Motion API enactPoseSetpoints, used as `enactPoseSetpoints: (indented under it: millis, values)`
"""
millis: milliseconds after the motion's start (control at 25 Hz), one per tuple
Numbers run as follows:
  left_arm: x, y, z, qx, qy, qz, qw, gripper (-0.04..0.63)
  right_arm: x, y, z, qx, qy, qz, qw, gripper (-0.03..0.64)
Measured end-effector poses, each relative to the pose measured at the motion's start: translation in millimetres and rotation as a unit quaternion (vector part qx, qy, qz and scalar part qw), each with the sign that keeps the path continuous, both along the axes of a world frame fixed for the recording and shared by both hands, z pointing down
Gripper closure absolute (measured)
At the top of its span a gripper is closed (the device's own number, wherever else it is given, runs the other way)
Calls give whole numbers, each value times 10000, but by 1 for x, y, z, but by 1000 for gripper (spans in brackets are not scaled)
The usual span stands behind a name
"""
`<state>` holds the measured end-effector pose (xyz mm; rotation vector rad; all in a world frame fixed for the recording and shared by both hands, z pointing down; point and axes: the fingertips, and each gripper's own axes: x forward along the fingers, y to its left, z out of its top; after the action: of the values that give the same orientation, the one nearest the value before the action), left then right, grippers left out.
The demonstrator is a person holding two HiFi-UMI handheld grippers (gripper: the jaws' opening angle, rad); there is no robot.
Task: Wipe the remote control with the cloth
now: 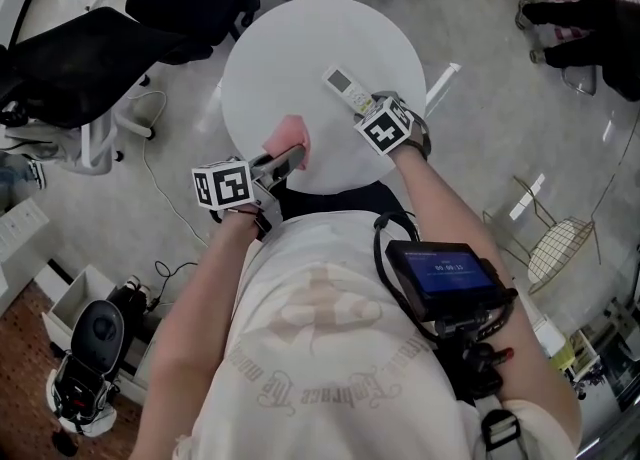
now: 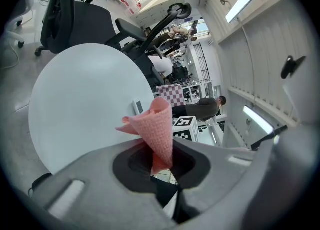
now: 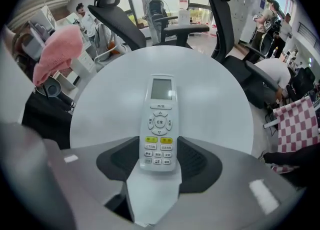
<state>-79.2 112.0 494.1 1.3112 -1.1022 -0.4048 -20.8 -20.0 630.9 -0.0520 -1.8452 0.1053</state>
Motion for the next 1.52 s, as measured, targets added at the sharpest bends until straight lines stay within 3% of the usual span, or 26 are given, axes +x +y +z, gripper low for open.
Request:
enactPoseSetpoints:
  millis: [280,520,760,1120,1520]
  values:
    - [-8,13,-4,26,-77,-15,10000,554,2,-1,2,246,-3,110,9996,370]
    - [-17,14,-9,162,-239,84,9995,554,-2,-6,-28,161,-638,897,9938,400]
    - [-30,-3,-14,391,-663,299,9966,554,5,-21,-85,84,-1698,2081,9632,614]
    - [-44,-19,-37,903,-1740,764,9776,554,21,-3,-170,325,-2870,2407,9266,612]
    - [-37,-10,-49,1227,-2142,1247,9610,554,40,25,-219,599,-3448,2817,8934,611]
